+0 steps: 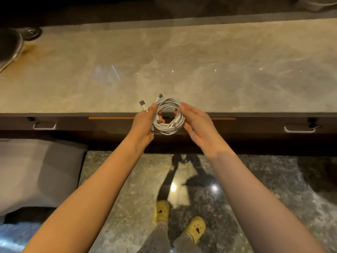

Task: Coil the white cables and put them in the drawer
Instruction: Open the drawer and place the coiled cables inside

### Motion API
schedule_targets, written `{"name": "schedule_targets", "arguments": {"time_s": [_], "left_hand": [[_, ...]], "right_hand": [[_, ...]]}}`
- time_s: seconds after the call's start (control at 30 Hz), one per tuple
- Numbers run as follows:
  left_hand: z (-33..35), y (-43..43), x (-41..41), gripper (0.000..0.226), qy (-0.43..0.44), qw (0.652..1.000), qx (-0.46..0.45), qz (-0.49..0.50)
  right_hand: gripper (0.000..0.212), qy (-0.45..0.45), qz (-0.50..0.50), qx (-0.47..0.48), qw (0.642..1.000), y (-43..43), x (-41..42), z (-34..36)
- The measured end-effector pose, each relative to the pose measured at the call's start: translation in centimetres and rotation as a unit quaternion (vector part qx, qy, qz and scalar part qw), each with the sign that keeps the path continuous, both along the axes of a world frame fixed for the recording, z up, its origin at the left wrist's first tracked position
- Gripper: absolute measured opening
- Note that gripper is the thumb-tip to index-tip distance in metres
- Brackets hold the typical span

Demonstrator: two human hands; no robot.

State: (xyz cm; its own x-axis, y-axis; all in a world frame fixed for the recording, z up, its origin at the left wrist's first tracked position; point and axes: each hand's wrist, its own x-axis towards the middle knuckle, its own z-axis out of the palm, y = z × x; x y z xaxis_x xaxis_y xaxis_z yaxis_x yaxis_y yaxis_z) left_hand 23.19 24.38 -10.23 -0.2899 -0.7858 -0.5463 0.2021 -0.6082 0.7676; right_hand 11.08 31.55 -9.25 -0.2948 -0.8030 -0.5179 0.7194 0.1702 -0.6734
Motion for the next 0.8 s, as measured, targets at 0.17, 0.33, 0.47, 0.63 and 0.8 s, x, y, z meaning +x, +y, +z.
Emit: {"name": "schedule_targets", "arguments": {"time_s": [0.17, 0.33, 0.47, 0.63, 0.8], "left_hand": [[-0.2, -5.1, 3.2, 0.023, 0.019, 0.998, 0.007, 0.064], [-1.2, -8.7, 4.8, 0.028, -0.041, 0.997, -0.051, 0.046], [-1.6, -9.4, 4.8, 0.026, -0.043, 0.996, -0.08, 0.017], [-1.9, -9.6, 5.1, 0.029, -0.024, 0.998, -0.06, 0.019], [-1.9, -9.5, 5.2, 0.027, 0.004, 0.999, -0.036, 0.01]], "right_hand": [[0.036, -0.016, -0.089, 0.099, 0.991, -0.3, 3.9, -3.5], [0.04, -0.057, -0.08, 0.267, 0.959, -1.7, 7.3, -9.0], [0.042, -0.111, -0.128, 0.235, 0.957, -4.3, 7.8, -11.3], [0.021, -0.144, -0.193, 0.167, 0.956, -5.0, 7.7, -13.9], [0.029, -0.164, -0.223, 0.117, 0.954, -3.8, 8.4, -15.3]]}}
